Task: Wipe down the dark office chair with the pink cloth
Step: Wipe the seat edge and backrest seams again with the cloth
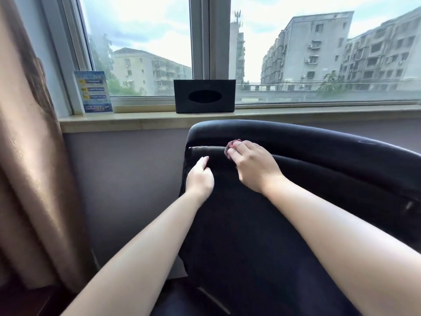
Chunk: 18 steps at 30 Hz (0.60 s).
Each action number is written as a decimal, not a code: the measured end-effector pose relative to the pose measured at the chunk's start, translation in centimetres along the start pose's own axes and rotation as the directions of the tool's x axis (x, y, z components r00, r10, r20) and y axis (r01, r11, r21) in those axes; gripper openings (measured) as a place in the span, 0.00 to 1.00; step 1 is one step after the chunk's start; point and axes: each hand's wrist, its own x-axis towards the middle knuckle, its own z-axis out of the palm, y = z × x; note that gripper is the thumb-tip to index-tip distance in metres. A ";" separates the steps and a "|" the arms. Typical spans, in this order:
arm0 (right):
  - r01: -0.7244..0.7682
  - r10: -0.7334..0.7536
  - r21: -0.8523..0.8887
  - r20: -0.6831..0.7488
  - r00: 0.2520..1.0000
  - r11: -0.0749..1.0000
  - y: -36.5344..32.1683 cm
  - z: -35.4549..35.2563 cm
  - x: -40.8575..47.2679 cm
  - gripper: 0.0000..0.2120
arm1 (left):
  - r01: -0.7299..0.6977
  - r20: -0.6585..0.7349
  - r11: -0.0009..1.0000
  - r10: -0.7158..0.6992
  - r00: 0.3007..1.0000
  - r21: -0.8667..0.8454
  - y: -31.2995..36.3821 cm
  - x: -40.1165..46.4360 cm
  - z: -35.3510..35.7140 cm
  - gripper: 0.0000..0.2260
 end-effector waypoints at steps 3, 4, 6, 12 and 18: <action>-0.053 0.053 -0.003 0.025 0.998 0.999 1.0 -1.9 -2.2 0.20 | -0.019 0.051 1.000 0.019 0.999 0.008 1.2 -1.9 1.4 0.22; -0.068 0.068 -0.002 0.016 0.998 0.998 1.4 -2.4 -3.0 0.20 | -0.032 0.065 0.999 0.032 0.997 0.007 1.6 -2.5 1.9 0.22; -0.103 0.103 -0.004 0.003 0.995 0.995 2.3 -3.3 -4.8 0.20 | -0.054 0.089 0.998 0.052 0.995 0.018 2.3 -3.7 2.9 0.22; -0.144 0.139 -0.060 -0.081 0.987 0.988 4.9 -7.0 -10.6 0.20 | -0.071 0.111 0.995 0.062 0.992 0.071 3.1 -7.4 6.6 0.22; -0.240 0.200 -0.172 -0.219 0.955 0.955 7.1 -10.8 -18.6 0.19 | -0.112 0.199 0.989 0.092 0.976 0.093 4.8 -12.0 9.1 0.21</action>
